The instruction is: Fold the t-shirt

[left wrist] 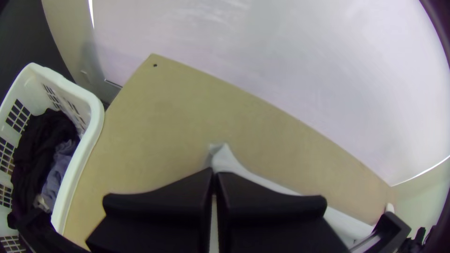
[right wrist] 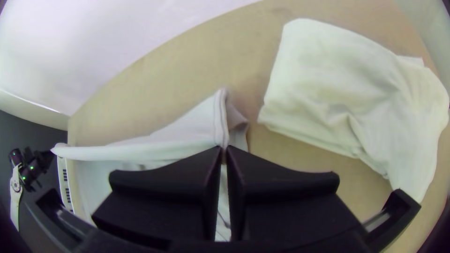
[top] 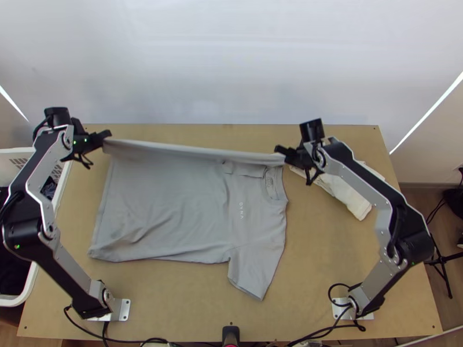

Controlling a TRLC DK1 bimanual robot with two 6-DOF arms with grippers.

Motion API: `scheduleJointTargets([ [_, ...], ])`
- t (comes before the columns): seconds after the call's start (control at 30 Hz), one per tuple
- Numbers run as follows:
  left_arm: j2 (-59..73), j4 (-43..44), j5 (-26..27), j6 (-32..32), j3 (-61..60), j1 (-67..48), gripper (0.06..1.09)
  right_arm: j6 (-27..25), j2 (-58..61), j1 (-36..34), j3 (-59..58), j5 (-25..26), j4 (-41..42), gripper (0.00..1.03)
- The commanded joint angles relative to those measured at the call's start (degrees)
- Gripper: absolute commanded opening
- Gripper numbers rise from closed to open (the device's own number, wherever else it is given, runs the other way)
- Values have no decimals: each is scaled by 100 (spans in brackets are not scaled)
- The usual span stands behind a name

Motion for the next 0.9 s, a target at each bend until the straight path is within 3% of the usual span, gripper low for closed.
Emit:
scheduleJointTargets([
  [0.0,-796,-71,315,522,-1105,120,10,87,-557,227,-947,-18,-134,3],
  [0.43,-1305,-79,447,1120,-2406,217,10,148,-733,376,-1510,-18,-108,3],
  [0.47,-1288,-79,447,1129,-2441,208,10,148,-733,402,-1527,-18,-90,9],
  [0.57,-1165,52,447,1199,-2520,234,12,148,-724,455,-1598,-26,-99,40],
  [0.6,-1068,105,447,1269,-2520,287,22,148,-724,482,-1606,-26,-99,48],
  [0.7,-752,149,438,1463,-2467,498,87,333,-759,525,-1606,-26,-213,79],
  [0.73,-664,158,438,1489,-2397,586,96,385,-786,569,-1580,-26,-398,81],
  [0.87,-444,44,465,1568,-2010,990,104,860,-1067,684,-1325,-61,-1540,85],
])
